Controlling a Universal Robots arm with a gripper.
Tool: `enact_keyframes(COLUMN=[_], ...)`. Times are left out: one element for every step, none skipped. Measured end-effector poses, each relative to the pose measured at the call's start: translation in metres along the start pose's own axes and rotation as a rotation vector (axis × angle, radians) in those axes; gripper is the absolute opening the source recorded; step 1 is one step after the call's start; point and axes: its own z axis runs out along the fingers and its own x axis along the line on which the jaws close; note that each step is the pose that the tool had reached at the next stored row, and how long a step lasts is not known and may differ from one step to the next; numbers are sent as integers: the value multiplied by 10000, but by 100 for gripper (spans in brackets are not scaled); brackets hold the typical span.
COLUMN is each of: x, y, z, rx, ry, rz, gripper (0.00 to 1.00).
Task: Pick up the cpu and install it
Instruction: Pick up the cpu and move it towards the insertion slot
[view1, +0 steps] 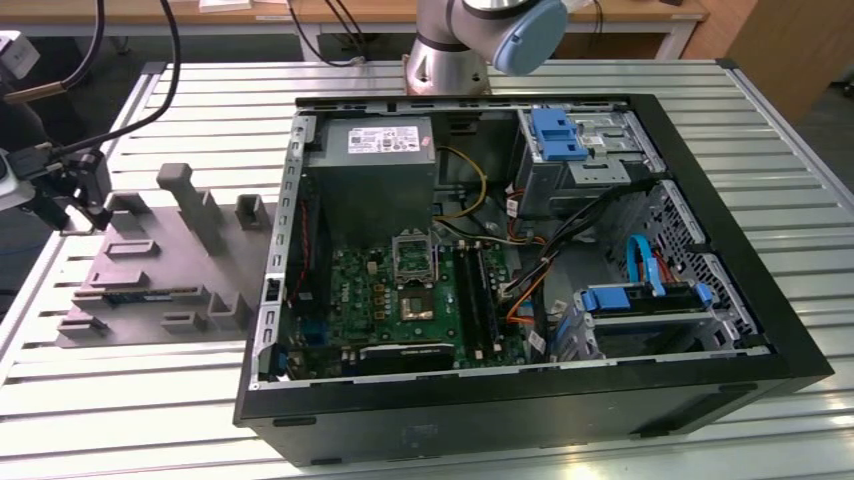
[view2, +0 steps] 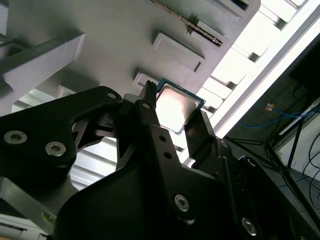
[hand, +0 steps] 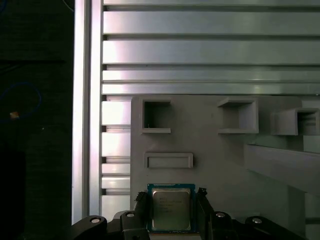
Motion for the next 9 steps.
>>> enact_keyframes(x=[0,0,0,0,0,0,0,0,0], y=[0,0,0,0,0,1,1,1,1], z=[-3,-5,-6,-8,-11,-14,-16,-19,-22], rx=[1,1,1,2,2,2,1,1,1], ry=[2,2,3,3,4,4,2,2,2], rz=[0,0,0,0,0,0,0,1,0], gripper=[47,47,47,47,47,47,47,47,47])
